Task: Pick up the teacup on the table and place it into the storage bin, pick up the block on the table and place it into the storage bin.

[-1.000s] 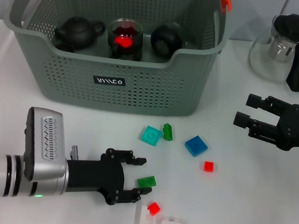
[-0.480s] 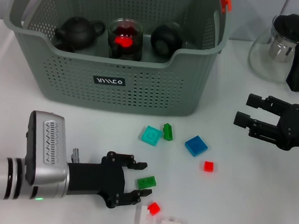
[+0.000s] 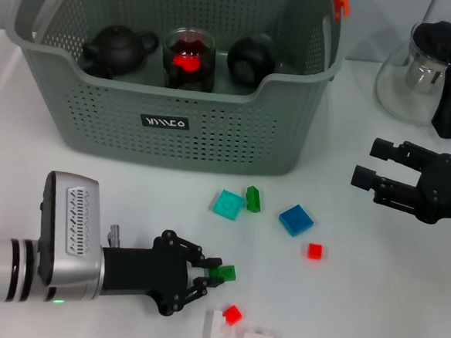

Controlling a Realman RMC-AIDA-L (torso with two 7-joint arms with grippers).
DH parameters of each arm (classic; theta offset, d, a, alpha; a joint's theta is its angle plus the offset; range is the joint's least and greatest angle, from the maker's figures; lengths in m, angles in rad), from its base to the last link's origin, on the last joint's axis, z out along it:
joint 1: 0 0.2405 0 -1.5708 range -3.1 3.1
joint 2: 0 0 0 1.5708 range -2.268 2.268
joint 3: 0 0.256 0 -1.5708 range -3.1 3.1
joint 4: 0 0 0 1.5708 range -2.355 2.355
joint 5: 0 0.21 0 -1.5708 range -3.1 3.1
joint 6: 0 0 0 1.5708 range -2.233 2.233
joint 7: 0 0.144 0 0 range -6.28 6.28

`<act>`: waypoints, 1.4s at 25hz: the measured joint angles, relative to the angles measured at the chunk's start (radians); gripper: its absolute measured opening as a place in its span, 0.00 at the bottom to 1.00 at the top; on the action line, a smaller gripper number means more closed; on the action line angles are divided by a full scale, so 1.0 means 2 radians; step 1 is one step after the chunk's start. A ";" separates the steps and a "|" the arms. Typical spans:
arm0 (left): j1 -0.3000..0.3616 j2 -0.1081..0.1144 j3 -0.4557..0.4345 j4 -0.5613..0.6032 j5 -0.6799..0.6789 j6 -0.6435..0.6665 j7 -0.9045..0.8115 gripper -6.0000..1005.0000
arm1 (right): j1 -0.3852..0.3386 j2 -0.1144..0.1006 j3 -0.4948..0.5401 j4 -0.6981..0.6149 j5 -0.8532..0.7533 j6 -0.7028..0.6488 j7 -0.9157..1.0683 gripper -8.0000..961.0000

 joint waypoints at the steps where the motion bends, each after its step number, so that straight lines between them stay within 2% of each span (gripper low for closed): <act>1: -0.001 0.000 0.002 0.000 0.000 0.000 -0.001 0.29 | 0.000 0.000 0.000 0.000 0.000 0.000 0.000 0.84; 3: -0.001 0.000 0.004 0.000 0.000 0.000 -0.003 0.20 | 0.001 0.000 0.000 0.000 0.000 0.000 0.000 0.84; 16: 0.000 0.003 0.002 0.009 0.001 0.019 -0.017 0.19 | 0.005 0.000 0.000 -0.001 0.001 0.000 0.004 0.84; 31: 0.018 0.010 -0.009 0.087 -0.004 0.148 -0.115 0.19 | 0.008 0.001 0.000 -0.001 0.000 0.000 0.004 0.84; 35: 0.019 0.017 -0.042 0.095 -0.004 0.198 -0.128 0.20 | 0.008 0.002 -0.001 -0.001 0.000 0.000 0.002 0.84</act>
